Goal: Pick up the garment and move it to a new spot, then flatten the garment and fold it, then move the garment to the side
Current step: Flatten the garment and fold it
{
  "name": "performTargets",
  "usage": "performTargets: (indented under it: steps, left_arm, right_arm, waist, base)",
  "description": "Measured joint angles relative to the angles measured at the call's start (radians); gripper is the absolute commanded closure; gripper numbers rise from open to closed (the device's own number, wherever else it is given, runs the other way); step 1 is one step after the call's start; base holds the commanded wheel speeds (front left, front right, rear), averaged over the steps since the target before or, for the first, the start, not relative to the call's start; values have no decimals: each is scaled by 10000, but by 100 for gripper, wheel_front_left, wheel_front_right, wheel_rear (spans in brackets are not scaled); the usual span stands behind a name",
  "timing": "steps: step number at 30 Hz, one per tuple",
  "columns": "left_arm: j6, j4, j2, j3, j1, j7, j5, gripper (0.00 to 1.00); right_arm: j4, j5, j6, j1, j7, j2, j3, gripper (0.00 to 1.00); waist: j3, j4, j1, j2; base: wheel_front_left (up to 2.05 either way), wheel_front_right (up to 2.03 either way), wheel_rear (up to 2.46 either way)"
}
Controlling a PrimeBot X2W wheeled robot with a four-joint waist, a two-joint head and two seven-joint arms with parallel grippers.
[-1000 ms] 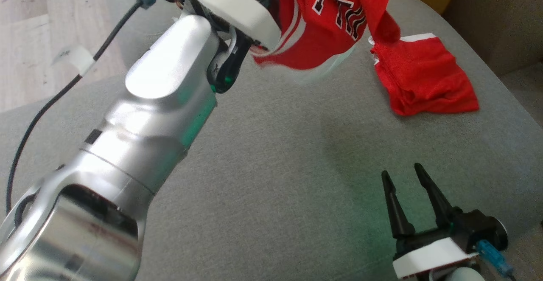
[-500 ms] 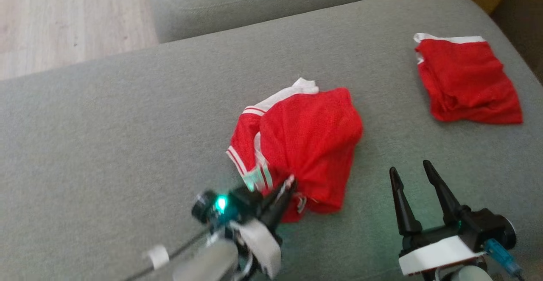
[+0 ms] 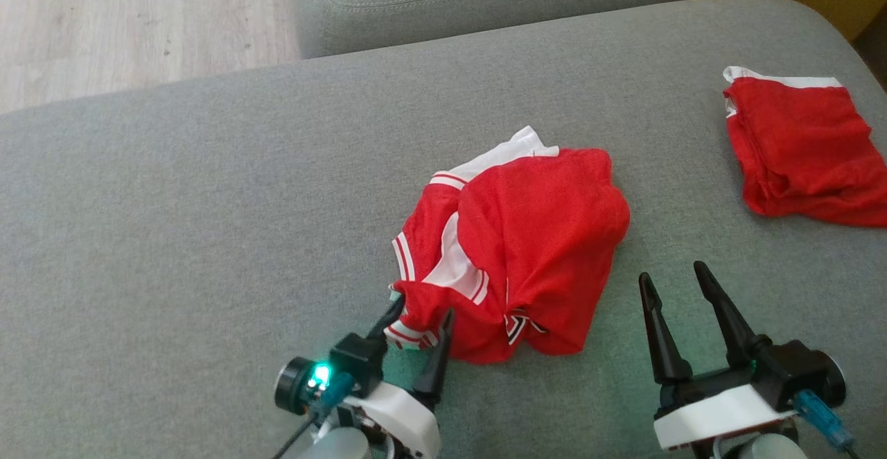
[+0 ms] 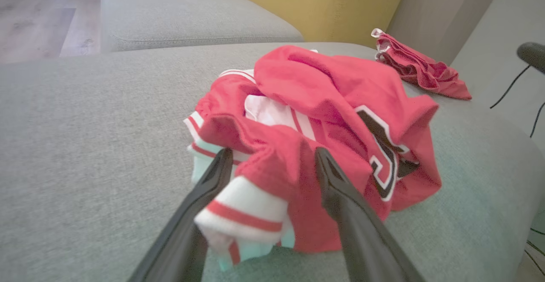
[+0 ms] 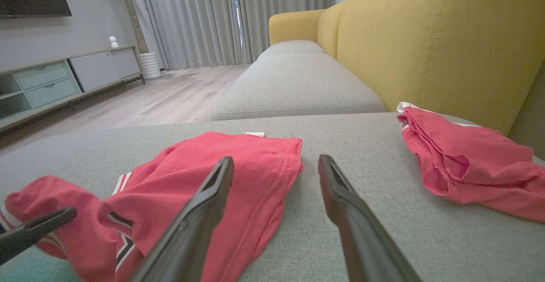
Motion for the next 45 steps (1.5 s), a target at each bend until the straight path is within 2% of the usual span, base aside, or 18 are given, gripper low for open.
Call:
performTargets:
  steps: [1, 2, 3, 9, 12, 19, 28, 32, 35, 37, 41, 45]
  left_arm:
    - [29, -77, 36, 117, 36, 0, 0, 5]
    - [35, -136, 63, 201, 43, 0, 0, 69]
    - [27, -236, 82, 276, 44, 0, -2, 100]
    - [-782, -593, 69, 412, 23, 0, -199, 100]
    - [-1225, -637, 44, 186, -570, 58, -58, 100]
    - [-2148, -282, -222, 349, -4610, 464, 391, 100]
    - [-2546, 1381, -621, 1177, -8980, 265, 431, 100]
    - [-2629, 1567, -790, 1400, -10137, 50, 259, 100]
    - [-2635, 1593, -738, 1354, -9837, -33, 259, 100]
    - [-2637, 1588, -466, 1150, -8975, -71, 255, 100]
    - [-2568, 1269, 541, 1126, -5939, -71, -186, 100]
    - [-1992, 232, 1354, 1252, -2627, -69, -865, 100]
  right_arm:
    - [0, 0, 0, 0, 0, 2, 15, 0]
    - [2, 0, 0, 0, 0, 2, 35, 0]
    - [6, 0, 0, 0, 0, 0, 69, 0]
    - [31, 0, 0, 8, 0, -113, 86, 0]
    - [46, 0, 0, 12, 0, -136, 84, 0]
    - [71, 4, 0, -28, 0, -69, 380, 0]
    - [332, 192, 0, -310, 0, 50, 709, 0]
    - [307, 190, 0, -302, 0, 63, 583, 0]
    - [196, 190, 0, -258, 0, 71, 337, 0]
    - [67, 188, 0, -255, 0, 82, 274, 0]
    - [-255, 167, 0, -123, 0, 113, 58, 0]
    - [-483, 90, 0, 174, 0, 105, -232, 0]
  waist:
    - [-9, 17, 0, 0]
    - [-22, 24, 0, 0]
    - [-42, 24, 1, 0]
    - [-272, -46, 0, 0]
    - [-423, -103, 0, 0]
    - [-529, -629, 0, 0]
    - [-438, -1795, 0, 0]
    - [-533, -1921, -1, 0]
    - [-563, -1715, -2, 0]
    - [-574, -1529, -1, 0]
    - [-589, -1098, 0, 0]
    - [-487, -578, 0, 0]
  base:
    - [0, 0, 0]
    - [0, 0, 0]
    - [0, 0, 0]
    - [0, 0, 0]
    - [0, 0, 0]
    - [0, 0, 0]
    - [0, 0, 0]
    - [0, 0, 0]
    - [0, 0, 0]
    - [0, 0, 0]
    - [0, 0, 0]
    - [0, 0, 0]
